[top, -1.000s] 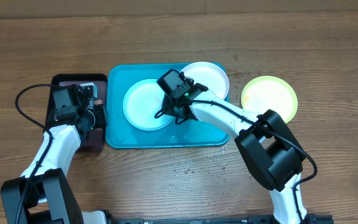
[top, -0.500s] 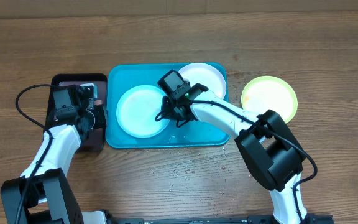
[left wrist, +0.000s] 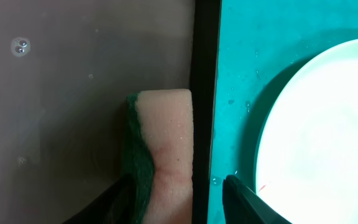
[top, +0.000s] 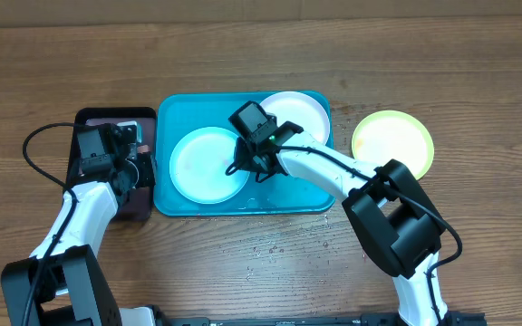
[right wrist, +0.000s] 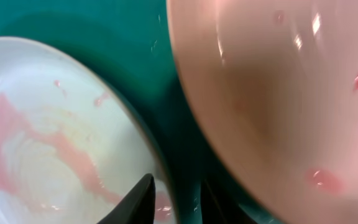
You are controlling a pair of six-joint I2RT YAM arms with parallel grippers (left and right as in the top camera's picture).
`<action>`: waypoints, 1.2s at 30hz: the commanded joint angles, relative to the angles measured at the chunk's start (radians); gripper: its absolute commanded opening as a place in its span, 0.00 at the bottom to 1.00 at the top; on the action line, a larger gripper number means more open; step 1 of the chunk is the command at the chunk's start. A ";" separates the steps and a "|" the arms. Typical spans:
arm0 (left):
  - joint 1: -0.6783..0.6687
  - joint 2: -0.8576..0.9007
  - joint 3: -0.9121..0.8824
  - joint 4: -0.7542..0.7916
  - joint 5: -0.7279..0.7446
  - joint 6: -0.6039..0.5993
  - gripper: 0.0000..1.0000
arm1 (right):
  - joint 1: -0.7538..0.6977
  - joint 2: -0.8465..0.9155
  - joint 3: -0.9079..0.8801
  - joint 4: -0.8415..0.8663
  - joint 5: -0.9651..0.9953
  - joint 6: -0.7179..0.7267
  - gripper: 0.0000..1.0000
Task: Clean dirty plates on tray and stack at the side
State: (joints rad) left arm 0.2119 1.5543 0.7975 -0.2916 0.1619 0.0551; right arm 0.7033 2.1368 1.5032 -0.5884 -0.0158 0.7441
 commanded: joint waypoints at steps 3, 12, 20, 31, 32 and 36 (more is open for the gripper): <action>0.003 0.010 0.010 -0.001 0.015 -0.010 0.47 | -0.004 0.014 -0.010 0.019 0.041 -0.015 0.06; 0.003 0.010 0.010 -0.007 0.015 -0.010 0.47 | 0.003 0.014 -0.010 -0.113 0.011 0.193 0.04; 0.003 0.010 0.010 -0.007 0.015 -0.010 0.47 | 0.003 0.014 -0.010 -0.101 0.015 0.189 0.13; 0.003 0.010 0.010 0.049 0.014 -0.010 0.54 | 0.003 0.014 -0.010 -0.043 0.015 0.032 0.04; 0.003 0.010 0.010 0.054 0.012 -0.010 0.54 | 0.003 0.014 -0.010 -0.045 0.015 0.032 0.04; 0.003 0.010 0.010 0.061 -0.003 -0.010 0.53 | 0.003 0.014 -0.010 -0.045 0.015 0.032 0.04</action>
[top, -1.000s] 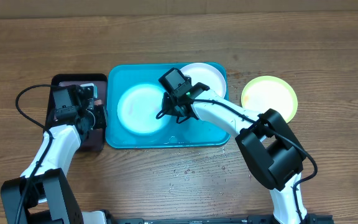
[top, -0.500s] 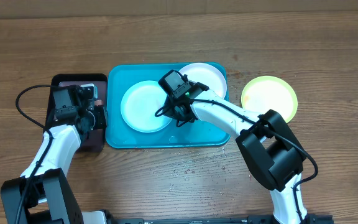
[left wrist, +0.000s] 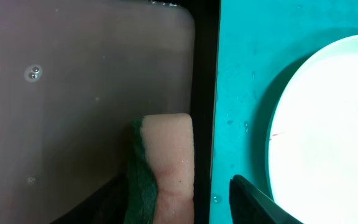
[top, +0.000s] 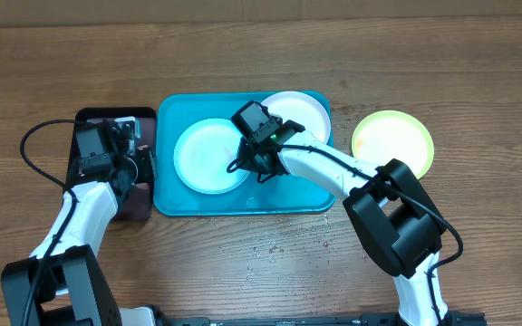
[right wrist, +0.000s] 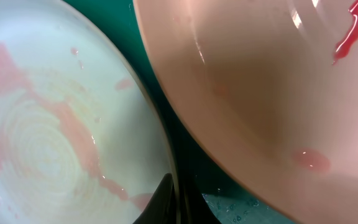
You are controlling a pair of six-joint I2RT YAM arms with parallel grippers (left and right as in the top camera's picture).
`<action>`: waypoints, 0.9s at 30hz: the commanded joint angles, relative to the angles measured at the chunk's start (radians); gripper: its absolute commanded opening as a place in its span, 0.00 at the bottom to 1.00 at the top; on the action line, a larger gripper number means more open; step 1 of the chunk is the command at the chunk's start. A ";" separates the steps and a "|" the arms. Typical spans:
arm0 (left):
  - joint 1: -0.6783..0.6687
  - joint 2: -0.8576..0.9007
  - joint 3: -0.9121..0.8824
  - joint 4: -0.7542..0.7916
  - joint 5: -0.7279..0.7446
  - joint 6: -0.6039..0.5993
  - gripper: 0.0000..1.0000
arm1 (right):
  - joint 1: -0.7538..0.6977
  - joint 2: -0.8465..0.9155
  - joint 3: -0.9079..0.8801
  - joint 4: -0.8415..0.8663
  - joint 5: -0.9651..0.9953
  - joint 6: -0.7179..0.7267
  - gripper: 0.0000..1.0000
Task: Clean dirty plates on tray and stack at the side
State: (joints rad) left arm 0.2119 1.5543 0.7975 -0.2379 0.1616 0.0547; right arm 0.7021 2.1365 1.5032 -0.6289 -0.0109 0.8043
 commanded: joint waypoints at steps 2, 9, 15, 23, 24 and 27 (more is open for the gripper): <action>0.003 0.011 0.010 0.006 -0.026 -0.010 0.52 | 0.005 0.015 -0.010 -0.005 0.010 -0.029 0.04; 0.003 0.051 0.010 0.008 -0.042 -0.036 0.49 | 0.005 0.015 -0.010 -0.005 0.010 -0.054 0.04; 0.003 0.061 0.010 0.016 -0.031 -0.085 0.16 | 0.005 0.015 -0.010 -0.010 0.010 -0.054 0.04; 0.004 0.046 0.012 0.026 0.020 -0.085 0.04 | 0.005 0.015 -0.010 -0.011 0.010 -0.054 0.04; 0.004 0.046 0.012 0.025 0.014 -0.085 0.04 | 0.005 0.015 -0.010 -0.012 0.010 -0.054 0.04; 0.004 0.035 0.013 0.025 -0.016 -0.091 0.04 | 0.005 0.015 -0.010 -0.012 0.010 -0.054 0.04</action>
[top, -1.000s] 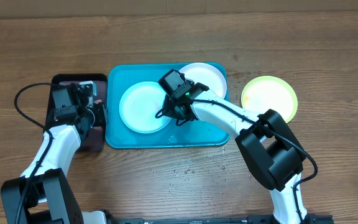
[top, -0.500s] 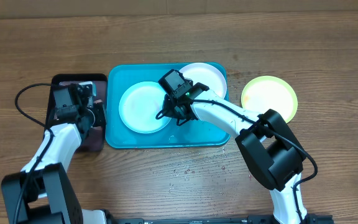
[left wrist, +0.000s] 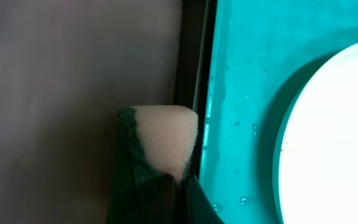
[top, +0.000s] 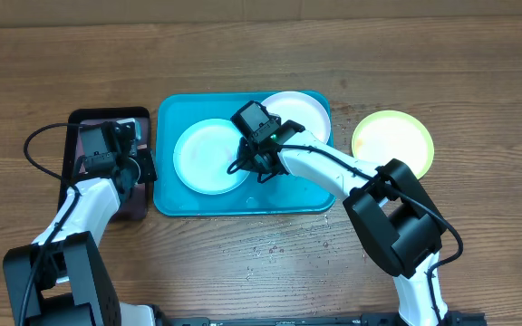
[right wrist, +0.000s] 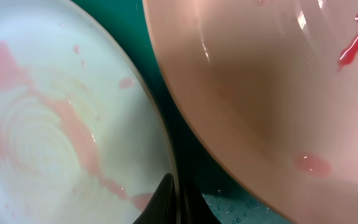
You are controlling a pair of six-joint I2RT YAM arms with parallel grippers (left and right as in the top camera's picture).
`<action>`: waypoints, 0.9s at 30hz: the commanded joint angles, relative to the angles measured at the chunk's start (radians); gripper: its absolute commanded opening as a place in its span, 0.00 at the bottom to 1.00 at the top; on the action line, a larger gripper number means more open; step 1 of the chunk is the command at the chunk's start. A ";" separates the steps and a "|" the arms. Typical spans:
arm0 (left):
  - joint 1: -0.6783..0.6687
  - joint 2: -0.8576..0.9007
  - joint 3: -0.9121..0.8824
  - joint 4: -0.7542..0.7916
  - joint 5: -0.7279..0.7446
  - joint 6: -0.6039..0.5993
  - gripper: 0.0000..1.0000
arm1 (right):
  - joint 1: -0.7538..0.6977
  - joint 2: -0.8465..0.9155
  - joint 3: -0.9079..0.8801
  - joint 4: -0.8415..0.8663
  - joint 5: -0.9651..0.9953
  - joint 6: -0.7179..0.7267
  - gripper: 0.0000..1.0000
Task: Clean dirty plates on tray and stack at the side
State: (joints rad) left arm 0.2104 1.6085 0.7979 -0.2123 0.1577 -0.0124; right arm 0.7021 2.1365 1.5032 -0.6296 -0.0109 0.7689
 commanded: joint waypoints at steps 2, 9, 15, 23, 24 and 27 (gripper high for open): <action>0.005 -0.036 0.016 -0.004 -0.022 -0.025 0.04 | 0.005 0.015 -0.010 -0.011 0.010 -0.019 0.04; 0.005 -0.127 0.024 -0.038 -0.102 -0.026 0.22 | 0.005 0.015 -0.010 -0.011 0.010 -0.019 0.04; 0.006 -0.131 0.024 -0.076 -0.170 -0.080 0.29 | 0.005 0.015 -0.010 -0.011 0.010 -0.019 0.04; 0.027 -0.124 0.023 -0.079 -0.211 -0.161 0.31 | 0.005 0.015 -0.010 -0.011 0.010 -0.018 0.04; 0.032 -0.119 0.023 -0.078 -0.211 -0.161 0.31 | 0.005 0.015 -0.010 -0.011 0.010 -0.019 0.04; 0.042 -0.097 0.023 -0.080 -0.210 -0.161 0.32 | 0.005 0.015 -0.010 -0.011 0.010 -0.018 0.04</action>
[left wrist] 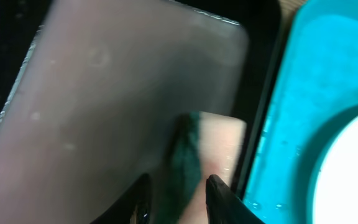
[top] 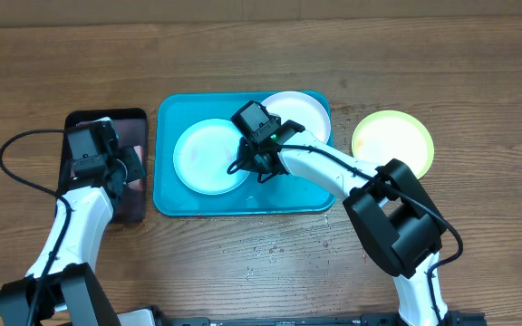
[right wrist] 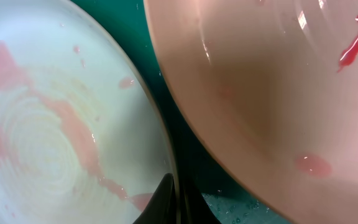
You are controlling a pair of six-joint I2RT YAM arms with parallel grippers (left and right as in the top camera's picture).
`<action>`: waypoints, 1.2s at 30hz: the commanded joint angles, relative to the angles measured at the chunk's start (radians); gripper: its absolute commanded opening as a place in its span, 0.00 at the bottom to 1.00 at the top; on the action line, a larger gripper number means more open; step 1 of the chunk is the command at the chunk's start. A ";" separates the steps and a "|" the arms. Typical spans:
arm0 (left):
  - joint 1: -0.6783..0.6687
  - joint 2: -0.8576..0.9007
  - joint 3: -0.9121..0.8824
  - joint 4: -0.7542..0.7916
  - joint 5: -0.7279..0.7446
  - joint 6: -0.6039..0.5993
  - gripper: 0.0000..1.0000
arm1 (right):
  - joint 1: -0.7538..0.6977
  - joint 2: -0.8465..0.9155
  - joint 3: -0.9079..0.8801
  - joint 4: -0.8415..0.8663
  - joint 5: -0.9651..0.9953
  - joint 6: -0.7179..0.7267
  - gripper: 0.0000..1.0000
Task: Clean dirty plates on tray and stack at the side
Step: 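Dip the sponge into the water basin with the left gripper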
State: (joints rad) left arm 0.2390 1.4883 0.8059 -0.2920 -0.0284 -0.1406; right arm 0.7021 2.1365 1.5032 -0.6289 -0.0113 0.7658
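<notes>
A white plate (top: 208, 156) smeared with pink (right wrist: 55, 143) lies at the left of the teal tray (top: 243, 204). My right gripper (top: 247, 167) (right wrist: 178, 199) is shut on its right rim. A second plate (top: 302, 113) with a red streak (right wrist: 353, 43) leans at the tray's back right. My left gripper (top: 114, 172) (left wrist: 179, 199) hangs over the dark water tray (top: 80, 120). It is shut on the pink and green sponge (left wrist: 213, 140), which sits between its fingers (left wrist: 219, 196) just above the water.
A yellow-green plate (top: 392, 143) lies alone on the wooden table, right of the teal tray. The dark tray's right rim runs close against the teal tray's left wall (left wrist: 291, 93). Water drops dot the table (top: 270, 246) in front of the teal tray.
My left gripper has drawn back to the left and sits higher over the dark tray, with the sponge between its fingers. The right gripper and both plates have not moved.
At first my left gripper stood open astride the sponge in the dark tray and my right stood open at the white plate's rim. The right then shut on that rim. Later the left fingers closed on the sponge, and now it is held over the water.
</notes>
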 commanded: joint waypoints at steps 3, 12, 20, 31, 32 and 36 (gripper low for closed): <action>0.017 0.056 0.015 -0.005 -0.023 -0.033 0.33 | 0.005 0.015 -0.010 -0.012 0.010 -0.016 0.04; 0.017 0.160 0.015 0.013 0.067 -0.032 0.38 | 0.005 0.015 -0.010 -0.015 0.010 -0.015 0.04; 0.017 0.167 0.015 0.029 0.107 -0.031 0.11 | 0.005 0.015 -0.010 -0.017 0.010 -0.015 0.04; 0.017 0.104 0.031 0.026 0.069 -0.021 0.04 | 0.005 0.015 -0.010 -0.024 0.011 -0.015 0.04; 0.017 0.085 0.040 0.019 0.048 -0.021 0.04 | 0.005 0.015 -0.010 -0.024 0.011 -0.015 0.04; 0.017 0.026 0.093 -0.043 -0.047 -0.020 0.04 | 0.005 0.015 -0.010 -0.023 0.011 -0.015 0.04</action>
State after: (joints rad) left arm 0.2512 1.5936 0.8288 -0.3088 0.0162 -0.1654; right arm 0.7021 2.1365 1.5032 -0.6331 -0.0113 0.7654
